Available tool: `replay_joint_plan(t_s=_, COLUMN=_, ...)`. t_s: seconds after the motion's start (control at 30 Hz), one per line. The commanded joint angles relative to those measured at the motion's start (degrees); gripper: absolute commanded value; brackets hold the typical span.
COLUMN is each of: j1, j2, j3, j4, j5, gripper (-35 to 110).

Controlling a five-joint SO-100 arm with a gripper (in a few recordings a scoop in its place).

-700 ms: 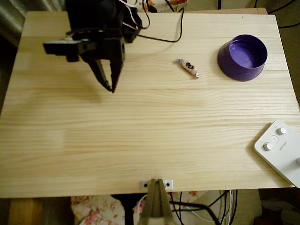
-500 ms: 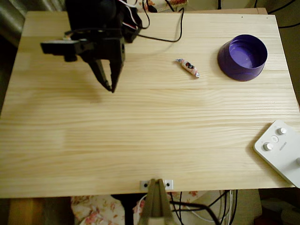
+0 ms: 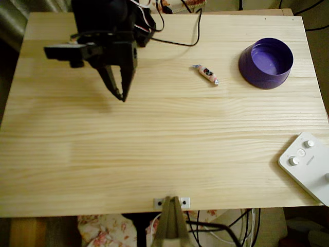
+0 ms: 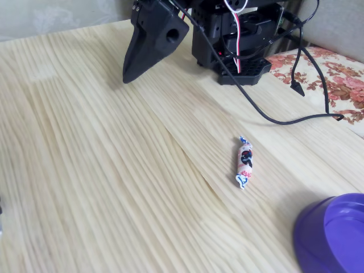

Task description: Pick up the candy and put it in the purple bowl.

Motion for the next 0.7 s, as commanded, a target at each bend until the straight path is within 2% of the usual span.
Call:
replay_joint_plan(t_s=0.0, j1=0.9, j2=0.8, j3=-1.2, j4=0.3, j5=1.0, gripper=-1)
replay_joint_plan(t_s=0.33, j1=-5.2, j2=0.8, j3=-6.5, j4=6.6, j5=3.8, gripper=-1)
replay_joint_plan(t_s=0.67, j1=-9.8, j2=0.8, j3=-12.7, j4=10.7, j5=1.9, gripper=-1)
